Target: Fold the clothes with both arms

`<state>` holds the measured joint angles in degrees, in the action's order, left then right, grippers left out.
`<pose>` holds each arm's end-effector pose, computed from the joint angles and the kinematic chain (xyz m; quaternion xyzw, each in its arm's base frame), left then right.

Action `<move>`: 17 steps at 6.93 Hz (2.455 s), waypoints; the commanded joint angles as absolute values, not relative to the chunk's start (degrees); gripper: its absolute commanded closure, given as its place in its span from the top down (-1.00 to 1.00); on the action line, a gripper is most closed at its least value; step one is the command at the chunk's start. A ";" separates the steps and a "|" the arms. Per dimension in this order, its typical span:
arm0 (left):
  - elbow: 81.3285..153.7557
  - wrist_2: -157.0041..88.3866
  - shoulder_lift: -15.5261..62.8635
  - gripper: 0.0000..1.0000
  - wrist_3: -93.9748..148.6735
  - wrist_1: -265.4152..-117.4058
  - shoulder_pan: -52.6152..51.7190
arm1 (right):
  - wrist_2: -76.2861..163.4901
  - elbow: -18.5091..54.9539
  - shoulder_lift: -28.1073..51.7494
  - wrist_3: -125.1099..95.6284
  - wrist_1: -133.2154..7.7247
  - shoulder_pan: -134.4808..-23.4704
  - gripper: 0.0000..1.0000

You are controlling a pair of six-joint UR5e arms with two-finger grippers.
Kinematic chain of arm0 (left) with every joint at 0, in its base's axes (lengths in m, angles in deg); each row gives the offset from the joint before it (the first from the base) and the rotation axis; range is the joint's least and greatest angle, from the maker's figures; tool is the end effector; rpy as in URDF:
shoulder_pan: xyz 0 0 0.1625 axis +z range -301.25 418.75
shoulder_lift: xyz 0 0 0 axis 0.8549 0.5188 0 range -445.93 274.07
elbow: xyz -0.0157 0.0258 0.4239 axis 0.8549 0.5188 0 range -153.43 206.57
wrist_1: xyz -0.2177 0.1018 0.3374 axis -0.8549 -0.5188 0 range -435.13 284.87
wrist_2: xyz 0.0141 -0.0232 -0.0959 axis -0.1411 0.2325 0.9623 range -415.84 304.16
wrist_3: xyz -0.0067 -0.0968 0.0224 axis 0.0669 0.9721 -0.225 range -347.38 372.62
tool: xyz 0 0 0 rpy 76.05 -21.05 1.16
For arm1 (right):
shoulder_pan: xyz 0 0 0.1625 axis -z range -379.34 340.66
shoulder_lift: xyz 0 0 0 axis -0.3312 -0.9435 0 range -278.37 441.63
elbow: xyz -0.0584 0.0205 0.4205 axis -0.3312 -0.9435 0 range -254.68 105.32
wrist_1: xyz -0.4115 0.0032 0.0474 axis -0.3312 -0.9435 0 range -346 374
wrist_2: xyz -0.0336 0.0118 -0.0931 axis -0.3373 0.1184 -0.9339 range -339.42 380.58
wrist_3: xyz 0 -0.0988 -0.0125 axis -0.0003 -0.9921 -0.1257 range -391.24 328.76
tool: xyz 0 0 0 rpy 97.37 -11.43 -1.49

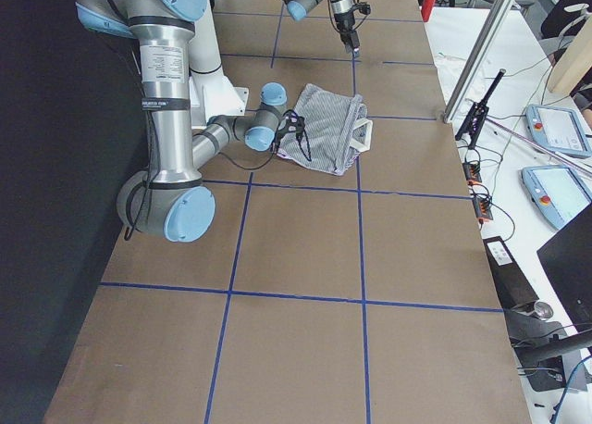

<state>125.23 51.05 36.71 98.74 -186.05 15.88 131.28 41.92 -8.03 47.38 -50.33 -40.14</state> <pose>0.4088 -0.5219 0.2179 0.0873 0.5190 -0.2112 0.8237 -0.4201 -0.2645 0.3872 -0.0339 -0.4636 -0.0070 0.8854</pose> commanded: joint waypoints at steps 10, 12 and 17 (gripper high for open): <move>131.96 42.33 32.73 0.76 127.65 -172.87 42.63 | 127.81 48.28 -3.55 56.83 -49.63 -45.53 1.00; 130.73 41.63 32.90 0.71 128.19 -172.86 42.49 | 127.81 48.19 -3.19 56.82 -49.63 -45.89 1.00; 127.56 38.55 34.40 0.65 128.37 -172.87 42.14 | 127.89 47.31 -3.01 56.82 -49.63 -45.97 1.00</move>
<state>128.24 38.68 34.06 128.34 -172.85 42.26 127.86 47.40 -3.05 56.81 -49.63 -45.92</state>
